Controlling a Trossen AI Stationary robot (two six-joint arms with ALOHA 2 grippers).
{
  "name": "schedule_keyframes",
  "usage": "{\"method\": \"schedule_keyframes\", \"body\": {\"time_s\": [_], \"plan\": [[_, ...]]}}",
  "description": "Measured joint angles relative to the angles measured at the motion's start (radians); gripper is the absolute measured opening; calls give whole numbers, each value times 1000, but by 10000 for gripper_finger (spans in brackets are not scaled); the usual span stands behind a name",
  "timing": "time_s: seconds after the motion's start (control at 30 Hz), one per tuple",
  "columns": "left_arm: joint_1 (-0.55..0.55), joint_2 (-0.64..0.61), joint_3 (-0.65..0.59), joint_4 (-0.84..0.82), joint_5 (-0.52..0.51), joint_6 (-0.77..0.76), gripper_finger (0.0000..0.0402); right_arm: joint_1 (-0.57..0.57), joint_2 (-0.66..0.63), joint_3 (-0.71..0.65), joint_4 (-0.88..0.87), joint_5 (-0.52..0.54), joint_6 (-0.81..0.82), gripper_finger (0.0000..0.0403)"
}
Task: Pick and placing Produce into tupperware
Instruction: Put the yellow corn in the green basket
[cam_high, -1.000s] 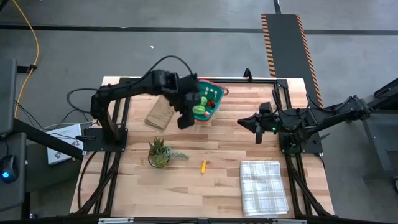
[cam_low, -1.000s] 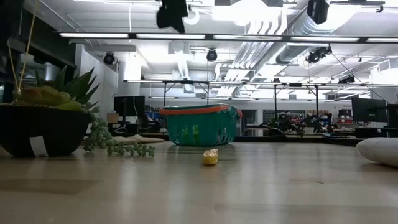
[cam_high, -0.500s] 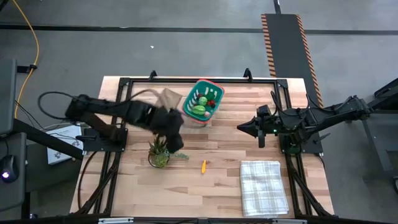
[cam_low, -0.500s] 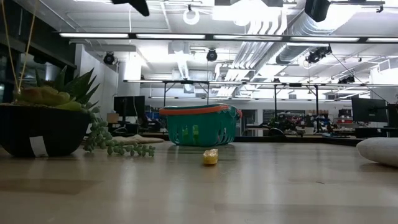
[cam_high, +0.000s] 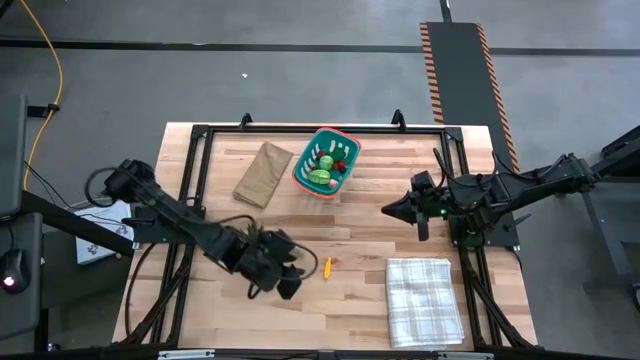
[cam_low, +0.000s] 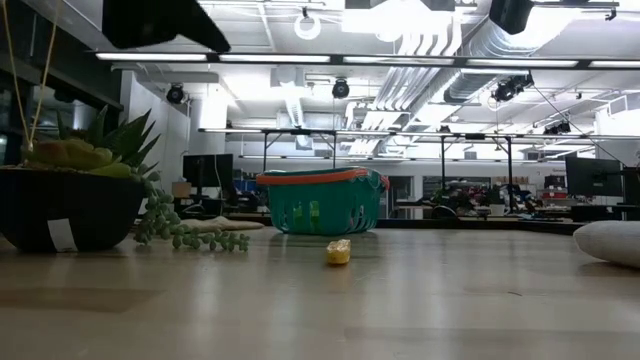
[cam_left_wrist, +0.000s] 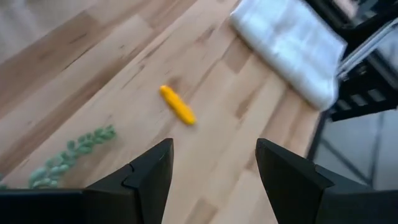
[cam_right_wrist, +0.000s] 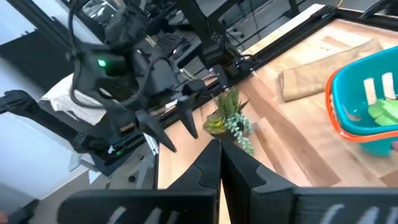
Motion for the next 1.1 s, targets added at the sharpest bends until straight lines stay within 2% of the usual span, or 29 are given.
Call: {"method": "schedule_keyframes", "body": {"time_s": [0.23, 0.47, 0.7, 1.0, 1.1], "plan": [[-1, 109, -3, 80, -10, -16, 216, 0, 0, 0, -4, -16, 0, 1], [-1, 148, -3, 80, -2, -233, 216, 0, 0, 0, -10, -16, 0, 1], [69, 155, 31, 62, 168, -225, 216, 0, 0, 0, -11, -16, -7, 1], [153, 173, 167, -223, 262, -197, 216, 0, 0, 0, -13, -16, -32, 1], [171, 201, 219, -274, 288, -195, 216, 0, 1, 0, -14, -16, -35, 1]]}}
